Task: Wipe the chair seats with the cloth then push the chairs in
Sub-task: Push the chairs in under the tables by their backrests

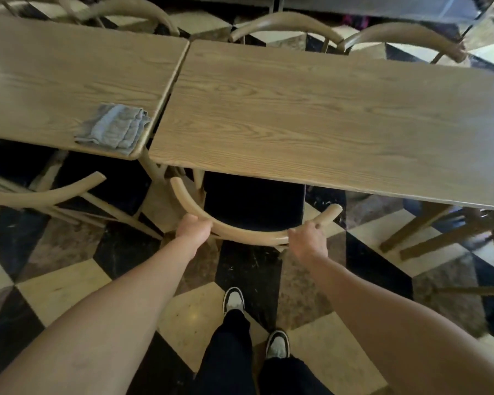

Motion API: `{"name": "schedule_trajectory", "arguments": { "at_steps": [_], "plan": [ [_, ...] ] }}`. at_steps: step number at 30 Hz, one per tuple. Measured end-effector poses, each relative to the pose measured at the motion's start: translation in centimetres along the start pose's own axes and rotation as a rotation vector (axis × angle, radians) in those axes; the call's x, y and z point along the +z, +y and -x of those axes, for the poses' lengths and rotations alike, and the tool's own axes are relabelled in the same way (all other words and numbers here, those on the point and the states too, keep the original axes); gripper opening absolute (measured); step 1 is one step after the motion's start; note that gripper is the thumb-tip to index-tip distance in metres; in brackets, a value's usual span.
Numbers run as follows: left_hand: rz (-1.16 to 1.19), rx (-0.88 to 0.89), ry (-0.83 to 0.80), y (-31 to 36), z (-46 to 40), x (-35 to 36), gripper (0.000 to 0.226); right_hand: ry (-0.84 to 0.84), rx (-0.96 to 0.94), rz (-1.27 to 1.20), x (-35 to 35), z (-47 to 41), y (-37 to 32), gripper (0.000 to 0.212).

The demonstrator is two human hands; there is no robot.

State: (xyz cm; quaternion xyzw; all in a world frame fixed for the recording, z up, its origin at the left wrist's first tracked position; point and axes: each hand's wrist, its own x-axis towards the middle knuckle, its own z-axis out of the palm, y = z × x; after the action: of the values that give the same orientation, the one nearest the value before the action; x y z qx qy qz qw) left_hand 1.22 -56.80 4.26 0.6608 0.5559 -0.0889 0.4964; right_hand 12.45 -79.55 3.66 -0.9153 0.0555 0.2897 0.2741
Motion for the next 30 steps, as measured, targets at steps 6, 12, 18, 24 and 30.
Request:
{"name": "schedule_trajectory", "arguments": {
  "at_steps": [6, 12, 18, 24, 30],
  "plan": [
    [-0.090, 0.209, 0.063, -2.4, 6.9, -1.5, 0.022, -0.232, -0.348, 0.181, -0.6, 5.1, -2.0, 0.061],
    [-0.198, 0.173, 0.193, -4.7, 11.1, -9.4, 0.018, -0.373, -0.550, 0.351, 1.6, 11.7, -8.4, 0.049],
    [-0.153, 0.195, 0.374, -7.2, 14.0, -23.3, 0.017, -0.396, -0.816, 0.503, 6.9, 19.8, -18.4, 0.056],
    [-0.068, 0.275, 0.397, -11.3, 15.4, -35.3, 0.020, -0.407, -0.851, 0.465, 14.6, 29.2, -27.1, 0.066],
    [-0.097, 0.376, 0.358, -14.9, 12.3, -45.9, 0.021, -0.373, -0.941, 0.506, 20.6, 35.7, -33.3, 0.059]
  ]
}}
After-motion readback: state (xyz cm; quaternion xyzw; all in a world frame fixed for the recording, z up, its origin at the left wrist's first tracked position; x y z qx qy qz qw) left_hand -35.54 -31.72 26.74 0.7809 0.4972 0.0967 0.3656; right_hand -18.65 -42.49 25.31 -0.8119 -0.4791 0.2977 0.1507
